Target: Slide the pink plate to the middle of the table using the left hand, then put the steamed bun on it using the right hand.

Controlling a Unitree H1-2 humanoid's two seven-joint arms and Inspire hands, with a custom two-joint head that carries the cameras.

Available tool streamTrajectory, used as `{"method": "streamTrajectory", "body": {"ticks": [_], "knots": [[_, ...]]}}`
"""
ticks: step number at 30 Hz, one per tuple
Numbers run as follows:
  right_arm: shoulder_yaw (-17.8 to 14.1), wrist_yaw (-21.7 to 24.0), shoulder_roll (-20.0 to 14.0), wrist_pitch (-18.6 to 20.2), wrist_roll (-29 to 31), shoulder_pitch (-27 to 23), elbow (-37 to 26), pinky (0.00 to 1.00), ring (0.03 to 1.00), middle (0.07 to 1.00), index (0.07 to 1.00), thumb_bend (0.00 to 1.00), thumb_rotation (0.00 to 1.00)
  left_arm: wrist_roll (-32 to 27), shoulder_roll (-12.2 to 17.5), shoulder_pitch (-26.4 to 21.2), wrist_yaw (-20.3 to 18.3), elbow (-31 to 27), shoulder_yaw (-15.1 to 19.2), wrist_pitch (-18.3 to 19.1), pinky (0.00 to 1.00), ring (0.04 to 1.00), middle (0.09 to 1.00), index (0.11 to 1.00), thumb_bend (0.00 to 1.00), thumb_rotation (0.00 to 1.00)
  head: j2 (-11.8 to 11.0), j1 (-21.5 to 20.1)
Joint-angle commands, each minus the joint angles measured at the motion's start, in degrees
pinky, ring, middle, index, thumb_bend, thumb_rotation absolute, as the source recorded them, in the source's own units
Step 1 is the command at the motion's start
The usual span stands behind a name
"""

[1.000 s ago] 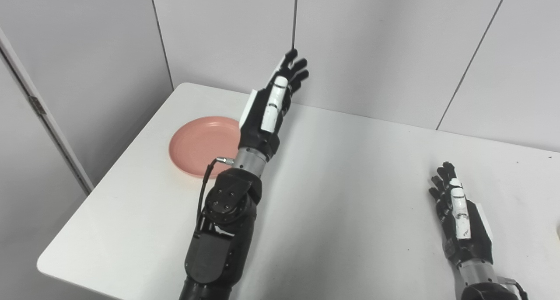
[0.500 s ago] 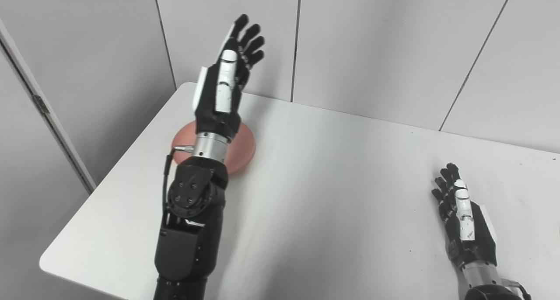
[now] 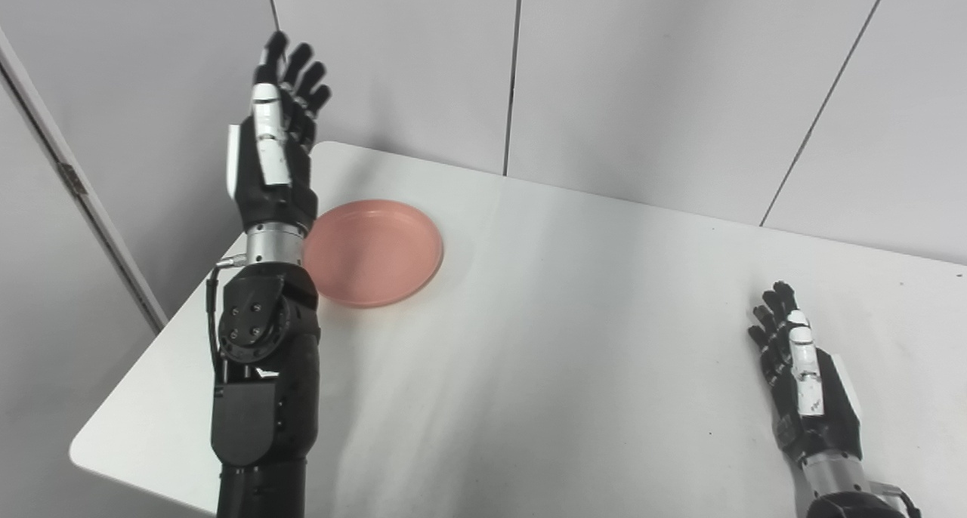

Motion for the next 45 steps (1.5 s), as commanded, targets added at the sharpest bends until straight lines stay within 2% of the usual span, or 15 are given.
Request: {"method": "streamTrajectory", "body": {"ticks": [1, 6, 15, 22, 30, 45], "knots": [[-0.87, -0.47, -1.0, -0.24, -0.25, 2.25, 2.17, 1.0, 0.997, 1.0, 1.0, 0.17, 1.0, -1.34, 1.78, -1.99, 0.07, -0.26, 0.83, -3.2, 0.93, 0.924, 0.932, 0.926, 0.52, 1.0, 0.06, 0.0], [-0.87, -0.27, -0.97, -0.05, -0.03, 2.2, 2.01, 1.0, 1.0, 1.0, 1.0, 0.15, 1.0, -2.44, 3.22, -1.94, 1.03, 3.19, 2.86, -4.84, 0.91, 0.91, 0.923, 0.919, 0.54, 1.0, 0.22, 0.18], [-1.07, -0.57, -0.63, 0.46, 0.12, 2.34, 1.38, 1.0, 1.0, 1.0, 1.0, 0.15, 1.0, -5.44, 5.51, -2.42, 0.64, 10.62, 5.44, -7.78, 0.95, 0.928, 0.932, 0.935, 0.54, 1.0, 0.48, 0.27], [-0.84, -0.49, -0.93, 0.34, -0.43, 2.34, 1.47, 1.0, 1.0, 1.0, 1.0, 0.15, 1.0, -7.17, 6.4, -2.77, 0.93, 14.78, 6.57, -8.38, 0.94, 0.928, 0.933, 0.937, 0.51, 1.0, 0.76, 0.34], [-1.05, -0.2, -0.9, 0.09, 0.01, 2.36, 1.59, 1.0, 1.0, 1.0, 1.0, 0.16, 1.0, -8.86, 7.52, -3.14, -0.24, 20.89, 7.17, -10.35, 0.96, 0.932, 0.945, 0.938, 0.51, 1.0, 0.97, 0.4], [-0.81, -0.5, -1.02, 0.44, -0.79, 2.47, 0.97, 1.0, 0.998, 1.0, 1.0, 0.15, 1.0, -11.01, 8.88, -4.03, 0.51, 28.47, 7.97, -9.03, 0.96, 0.918, 0.93, 0.937, 0.49, 1.0, 1.27, 0.46]]}}
